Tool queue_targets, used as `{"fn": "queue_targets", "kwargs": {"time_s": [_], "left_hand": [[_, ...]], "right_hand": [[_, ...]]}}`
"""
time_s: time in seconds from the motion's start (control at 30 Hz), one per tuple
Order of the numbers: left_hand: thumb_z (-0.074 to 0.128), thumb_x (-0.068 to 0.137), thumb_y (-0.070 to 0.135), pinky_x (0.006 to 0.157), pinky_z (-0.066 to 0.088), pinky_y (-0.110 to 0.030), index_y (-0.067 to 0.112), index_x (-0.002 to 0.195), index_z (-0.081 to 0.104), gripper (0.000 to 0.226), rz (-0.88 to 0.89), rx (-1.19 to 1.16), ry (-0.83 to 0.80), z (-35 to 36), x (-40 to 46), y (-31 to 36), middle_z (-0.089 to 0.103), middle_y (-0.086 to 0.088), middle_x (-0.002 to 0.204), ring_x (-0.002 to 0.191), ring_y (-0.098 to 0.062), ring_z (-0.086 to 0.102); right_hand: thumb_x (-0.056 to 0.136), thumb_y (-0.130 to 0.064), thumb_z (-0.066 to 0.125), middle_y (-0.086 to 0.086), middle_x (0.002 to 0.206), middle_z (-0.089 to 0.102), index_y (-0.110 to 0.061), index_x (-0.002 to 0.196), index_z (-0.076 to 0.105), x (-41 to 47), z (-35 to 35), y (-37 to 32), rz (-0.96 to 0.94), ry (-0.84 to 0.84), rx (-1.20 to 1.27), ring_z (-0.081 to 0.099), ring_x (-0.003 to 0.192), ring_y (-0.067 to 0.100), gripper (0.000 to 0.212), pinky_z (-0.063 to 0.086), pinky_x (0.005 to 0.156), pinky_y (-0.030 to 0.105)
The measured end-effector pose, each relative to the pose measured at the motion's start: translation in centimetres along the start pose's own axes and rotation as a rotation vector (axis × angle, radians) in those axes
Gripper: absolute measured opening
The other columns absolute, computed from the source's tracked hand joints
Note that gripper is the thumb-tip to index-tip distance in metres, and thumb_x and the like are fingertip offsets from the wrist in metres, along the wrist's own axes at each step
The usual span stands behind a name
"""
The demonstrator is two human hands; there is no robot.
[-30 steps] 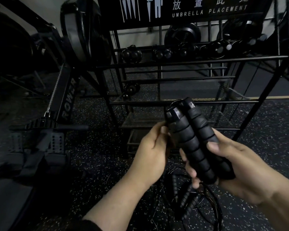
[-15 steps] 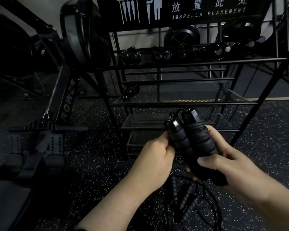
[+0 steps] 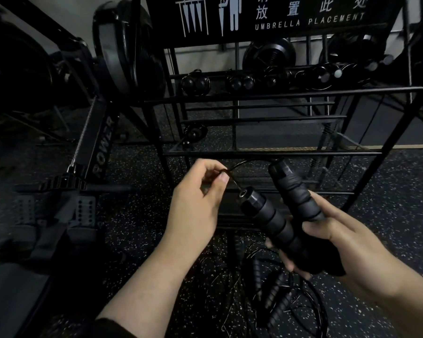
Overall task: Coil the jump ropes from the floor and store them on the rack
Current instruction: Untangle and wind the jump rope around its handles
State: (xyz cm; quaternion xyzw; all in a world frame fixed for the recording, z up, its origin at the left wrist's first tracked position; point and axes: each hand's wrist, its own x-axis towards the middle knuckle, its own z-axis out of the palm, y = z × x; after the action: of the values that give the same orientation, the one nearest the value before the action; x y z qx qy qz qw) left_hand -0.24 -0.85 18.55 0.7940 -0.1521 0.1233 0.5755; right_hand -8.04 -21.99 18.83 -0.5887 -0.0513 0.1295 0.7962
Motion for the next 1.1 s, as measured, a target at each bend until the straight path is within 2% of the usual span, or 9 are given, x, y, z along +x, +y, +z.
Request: {"fn": "queue_targets", "kwargs": {"time_s": [0.3, 0.4, 0.5, 0.57, 0.73, 0.83, 0.93, 1.0, 1.1], "left_hand": [[0.080, 0.086, 0.020, 0.079, 0.046, -0.011, 0.026, 0.084, 0.073, 0.009, -0.052, 0.168, 0.236, -1.3, 1.1, -0.5, 0.063, 0.011, 0.091, 0.085, 0.003, 0.059], [0.076, 0.090, 0.022, 0.094, 0.046, -0.017, 0.026, 0.105, 0.075, 0.016, -0.034, 0.263, 0.025, -1.0, 1.0, -0.9, 0.062, 0.017, 0.110, 0.104, 0.005, 0.057], [0.054, 0.103, 0.010, 0.121, 0.034, -0.034, 0.038, 0.149, 0.047, 0.055, -0.053, 0.158, -0.271, -0.6, 0.3, -0.9, 0.044, 0.025, 0.148, 0.139, 0.007, 0.039], [0.040, 0.105, -0.001, 0.125, 0.027, -0.035, 0.039, 0.154, 0.038, 0.063, -0.047, 0.026, -0.389, -0.3, -0.2, -0.6, 0.040, 0.021, 0.156, 0.146, 0.005, 0.032], [0.042, 0.103, 0.000, 0.115, 0.042, -0.045, 0.043, 0.135, 0.059, 0.056, -0.080, -0.119, -0.421, 0.2, -0.5, -0.6, 0.067, 0.013, 0.129, 0.129, -0.010, 0.057], [0.047, 0.102, 0.031, 0.108, 0.048, -0.047, 0.050, 0.124, 0.062, 0.033, -0.163, -0.123, -0.395, 1.9, -1.5, -0.2, 0.070, 0.019, 0.115, 0.115, -0.005, 0.061], [0.046, 0.102, 0.014, 0.089, 0.050, -0.016, 0.047, 0.127, 0.054, 0.042, -0.134, 0.073, -0.423, 3.5, -2.9, 0.7, 0.064, 0.027, 0.091, 0.090, 0.015, 0.061], [0.042, 0.099, 0.019, 0.085, 0.054, -0.032, 0.053, 0.103, 0.049, 0.035, -0.085, 0.218, -0.479, 3.8, -3.2, 1.1, 0.065, 0.016, 0.086, 0.086, -0.002, 0.064], [0.040, 0.104, 0.019, 0.080, 0.051, -0.045, 0.028, 0.102, 0.046, 0.011, -0.110, 0.405, -0.537, 3.6, -2.6, 1.8, 0.065, -0.005, 0.094, 0.089, -0.028, 0.062]], "right_hand": [[0.098, -0.003, 0.044, 0.037, 0.093, 0.069, -0.029, 0.119, 0.060, 0.3, -0.1, 0.0, 0.045, 0.234, -0.070, 0.053, 0.059, 0.034, 0.037, 0.034, 0.051, 0.035], [0.094, -0.006, 0.048, 0.040, 0.092, 0.067, -0.031, 0.114, 0.063, 0.3, 0.2, -0.1, 0.057, 0.218, -0.055, 0.050, 0.060, 0.035, 0.035, 0.033, 0.051, 0.036], [0.080, -0.015, 0.061, 0.040, 0.094, 0.066, -0.026, 0.105, 0.071, 0.3, 0.2, -0.4, 0.097, 0.140, -0.032, 0.051, 0.058, 0.034, 0.029, 0.033, 0.048, 0.034], [0.078, -0.010, 0.066, 0.040, 0.095, 0.065, -0.022, 0.102, 0.074, 0.3, -0.1, -0.2, 0.128, 0.066, -0.003, 0.052, 0.055, 0.031, 0.028, 0.033, 0.046, 0.031], [0.086, -0.032, 0.079, 0.033, 0.098, 0.060, -0.003, 0.109, 0.063, -0.1, -1.2, 0.4, 0.192, -0.220, 0.203, 0.057, 0.059, 0.029, 0.040, 0.044, 0.047, 0.028], [0.098, -0.024, 0.067, 0.028, 0.101, 0.057, 0.006, 0.126, 0.049, -0.1, -1.3, 0.5, 0.143, -0.370, 0.407, 0.059, 0.066, 0.029, 0.044, 0.046, 0.051, 0.031], [0.089, -0.025, 0.076, 0.028, 0.097, 0.059, 0.007, 0.120, 0.053, -0.1, -0.8, 0.3, 0.100, -0.221, 0.323, 0.056, 0.064, 0.030, 0.050, 0.043, 0.050, 0.032], [0.083, -0.024, 0.080, 0.027, 0.091, 0.059, 0.003, 0.111, 0.061, -0.1, -0.3, 0.1, 0.084, -0.032, 0.184, 0.054, 0.061, 0.030, 0.043, 0.042, 0.048, 0.032], [0.085, -0.023, 0.078, 0.022, 0.077, 0.057, -0.017, 0.104, 0.074, -0.1, 0.4, -0.3, 0.117, 0.195, -0.093, 0.054, 0.058, 0.026, 0.021, 0.042, 0.047, 0.034]]}}
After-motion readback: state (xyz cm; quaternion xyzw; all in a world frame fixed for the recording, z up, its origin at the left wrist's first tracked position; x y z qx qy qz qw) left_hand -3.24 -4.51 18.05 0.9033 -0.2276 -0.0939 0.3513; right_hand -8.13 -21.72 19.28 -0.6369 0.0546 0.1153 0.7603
